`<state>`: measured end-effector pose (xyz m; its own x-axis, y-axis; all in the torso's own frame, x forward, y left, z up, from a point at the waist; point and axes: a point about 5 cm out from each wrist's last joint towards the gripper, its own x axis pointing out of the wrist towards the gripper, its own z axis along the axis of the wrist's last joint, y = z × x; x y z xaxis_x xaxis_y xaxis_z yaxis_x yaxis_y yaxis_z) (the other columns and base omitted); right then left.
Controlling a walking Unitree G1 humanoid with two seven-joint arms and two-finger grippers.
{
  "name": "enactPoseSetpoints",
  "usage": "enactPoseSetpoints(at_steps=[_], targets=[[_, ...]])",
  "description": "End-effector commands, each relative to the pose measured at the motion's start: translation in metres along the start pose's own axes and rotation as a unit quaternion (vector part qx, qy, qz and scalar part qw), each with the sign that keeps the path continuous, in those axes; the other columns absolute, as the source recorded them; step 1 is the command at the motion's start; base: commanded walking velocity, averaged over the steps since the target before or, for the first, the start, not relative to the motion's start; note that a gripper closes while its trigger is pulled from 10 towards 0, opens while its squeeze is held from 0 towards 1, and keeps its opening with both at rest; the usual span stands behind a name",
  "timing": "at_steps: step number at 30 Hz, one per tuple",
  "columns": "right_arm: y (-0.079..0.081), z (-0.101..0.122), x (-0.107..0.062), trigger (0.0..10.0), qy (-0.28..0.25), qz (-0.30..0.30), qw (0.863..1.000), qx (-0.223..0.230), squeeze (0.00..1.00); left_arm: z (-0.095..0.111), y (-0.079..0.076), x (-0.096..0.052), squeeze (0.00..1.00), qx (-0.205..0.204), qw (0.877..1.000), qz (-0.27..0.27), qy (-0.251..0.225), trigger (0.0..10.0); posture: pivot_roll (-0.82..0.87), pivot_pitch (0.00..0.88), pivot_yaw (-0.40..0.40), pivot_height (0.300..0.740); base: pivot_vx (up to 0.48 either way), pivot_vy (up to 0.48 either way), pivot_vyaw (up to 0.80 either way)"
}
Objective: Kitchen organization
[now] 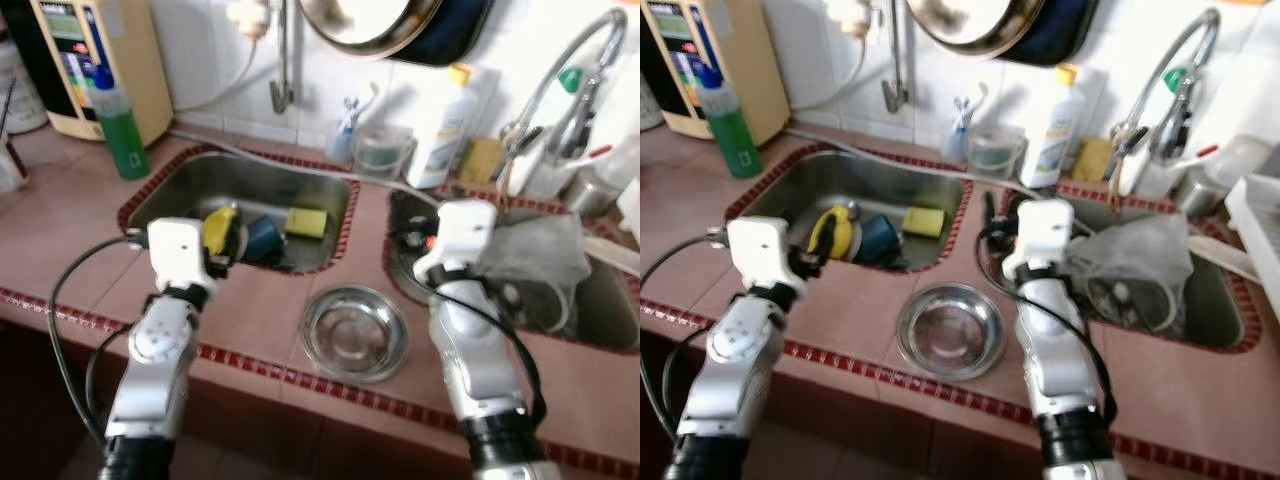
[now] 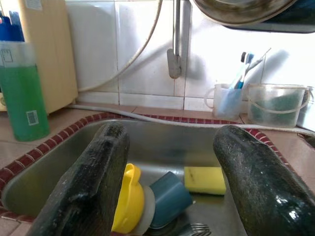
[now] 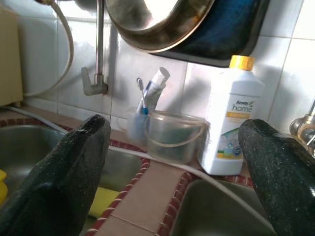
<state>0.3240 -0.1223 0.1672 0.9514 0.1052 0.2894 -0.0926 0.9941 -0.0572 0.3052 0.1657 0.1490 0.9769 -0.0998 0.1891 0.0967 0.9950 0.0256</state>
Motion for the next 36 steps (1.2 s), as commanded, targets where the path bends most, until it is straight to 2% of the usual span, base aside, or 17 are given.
enactPoseSetpoints(at_steps=[1,4,9,15,18,21,23,28,36], targets=[[-0.009,-0.003,-0.004,10.0,0.010,-0.011,1.000,-0.003,0.00,0.002,-0.009,-0.002,0.00,-0.004,1.000,-0.023,-0.007,10.0,-0.04,0.000,-0.029,0.740,0.000,0.000,0.00],[-0.010,-0.010,-0.011,10.0,0.025,-0.009,1.000,-0.003,0.00,0.001,-0.009,-0.006,0.00,-0.007,0.999,-0.032,-0.004,10.0,-0.04,0.000,-0.030,0.740,0.000,0.000,0.00],[-0.012,-0.021,-0.030,10.0,0.053,0.002,0.999,-0.006,0.00,0.000,-0.013,-0.017,0.00,0.010,0.997,-0.070,0.002,10.0,-0.04,0.000,-0.032,0.740,0.000,0.000,0.00],[-0.012,-0.024,-0.042,10.0,0.070,0.014,0.997,0.000,0.00,0.004,-0.017,-0.024,0.00,0.013,0.995,-0.104,-0.001,10.0,-0.04,0.000,-0.037,0.740,0.000,0.000,0.00],[-0.008,-0.025,-0.050,10.0,0.084,0.030,0.996,0.016,0.00,0.005,-0.025,-0.034,0.00,0.035,0.988,-0.152,0.004,10.0,-0.04,0.010,-0.041,0.740,0.000,0.000,0.00],[-0.006,-0.026,-0.055,10.0,0.090,0.041,0.995,0.023,0.00,0.004,-0.029,-0.040,0.00,0.046,0.984,-0.175,0.008,10.0,-0.04,0.020,-0.042,0.740,0.000,0.000,0.00],[-0.004,-0.026,-0.059,10.0,0.097,0.049,0.994,0.027,0.00,0.005,-0.034,-0.047,0.00,0.047,0.979,-0.199,0.010,10.0,-0.04,0.024,-0.043,0.740,0.000,0.000,0.00],[-0.003,-0.027,-0.062,10.0,0.104,0.058,0.992,0.030,0.00,0.006,-0.039,-0.052,0.00,0.046,0.975,-0.218,0.011,10.0,-0.04,0.029,-0.044,0.740,0.000,0.000,0.00],[0.004,-0.030,-0.076,10.0,0.142,0.124,0.980,0.060,0.00,0.009,-0.050,-0.068,0.00,0.046,0.960,-0.276,0.017,10.0,-0.03,0.046,-0.046,0.740,0.000,0.000,0.00]])
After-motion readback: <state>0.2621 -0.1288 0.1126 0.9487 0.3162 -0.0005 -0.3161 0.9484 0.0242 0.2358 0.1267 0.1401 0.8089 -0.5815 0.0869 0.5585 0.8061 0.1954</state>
